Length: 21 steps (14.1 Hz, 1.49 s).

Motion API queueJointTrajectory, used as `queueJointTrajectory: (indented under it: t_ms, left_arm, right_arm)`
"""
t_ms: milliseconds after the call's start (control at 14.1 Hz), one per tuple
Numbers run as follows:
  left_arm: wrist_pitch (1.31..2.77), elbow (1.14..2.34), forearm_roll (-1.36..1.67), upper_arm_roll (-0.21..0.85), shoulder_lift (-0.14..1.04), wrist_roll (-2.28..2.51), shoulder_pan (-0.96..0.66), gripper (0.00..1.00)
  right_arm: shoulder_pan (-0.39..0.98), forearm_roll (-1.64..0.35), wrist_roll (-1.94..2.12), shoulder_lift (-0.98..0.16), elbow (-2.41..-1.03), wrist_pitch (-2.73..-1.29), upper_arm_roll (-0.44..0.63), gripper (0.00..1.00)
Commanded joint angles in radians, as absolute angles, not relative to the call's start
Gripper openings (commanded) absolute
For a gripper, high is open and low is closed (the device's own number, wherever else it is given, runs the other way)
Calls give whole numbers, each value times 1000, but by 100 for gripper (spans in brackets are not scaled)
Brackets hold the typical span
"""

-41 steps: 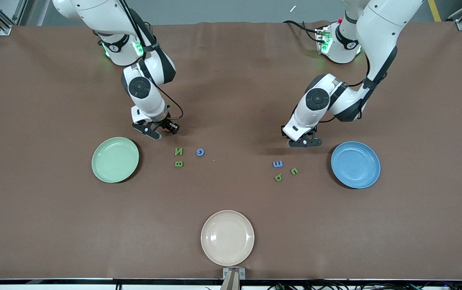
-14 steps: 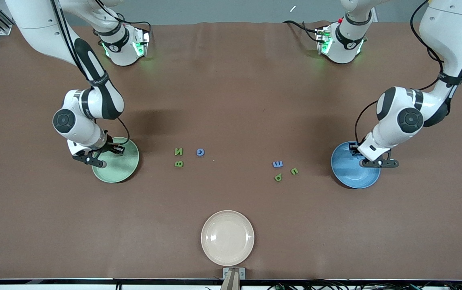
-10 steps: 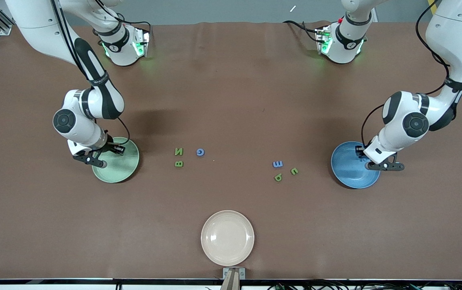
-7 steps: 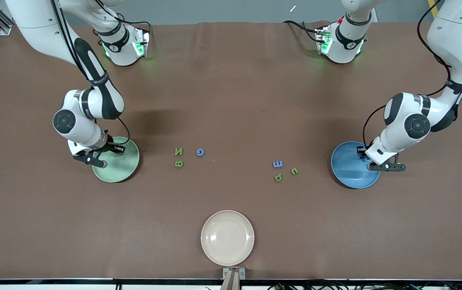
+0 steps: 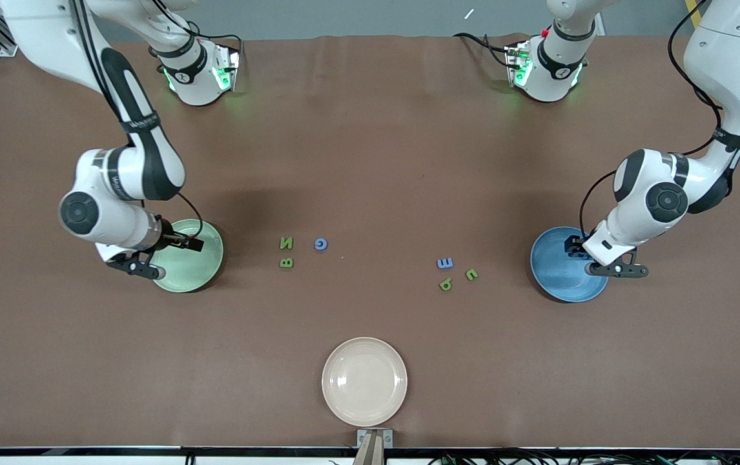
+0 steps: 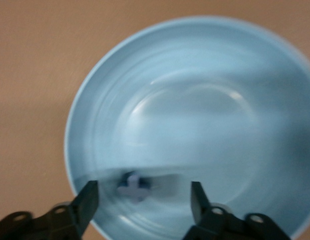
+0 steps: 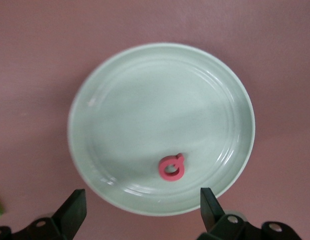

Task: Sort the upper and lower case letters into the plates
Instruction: 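Reach the left gripper to the green u while the right gripper reaches the N, then grasp the green u with the left gripper while the right gripper grasps the N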

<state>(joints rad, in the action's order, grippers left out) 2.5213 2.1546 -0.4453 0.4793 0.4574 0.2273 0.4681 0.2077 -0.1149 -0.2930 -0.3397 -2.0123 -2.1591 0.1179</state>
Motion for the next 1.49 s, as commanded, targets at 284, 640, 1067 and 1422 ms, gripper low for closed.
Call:
queueJointTrajectory:
  t_ms: [284, 640, 1067, 1422]
  left_arm:
    - [2452, 2048, -443, 620, 472, 547, 379, 100]
    - [2387, 1859, -448, 617, 638, 1039, 206, 100]
    - [2390, 1790, -486, 542, 729, 1212, 57, 93]
    - [2398, 1767, -488, 512, 738, 1221, 38, 67]
  right_arm:
    - [394, -121, -311, -368, -1971, -2199, 98, 100]
    - [518, -153, -437, -425, -1987, -2324, 98, 100]
    - [589, -153, -483, -500, -2052, -2532, 98, 100]
    - [621, -153, -532, -552, -2060, -2617, 98, 94]
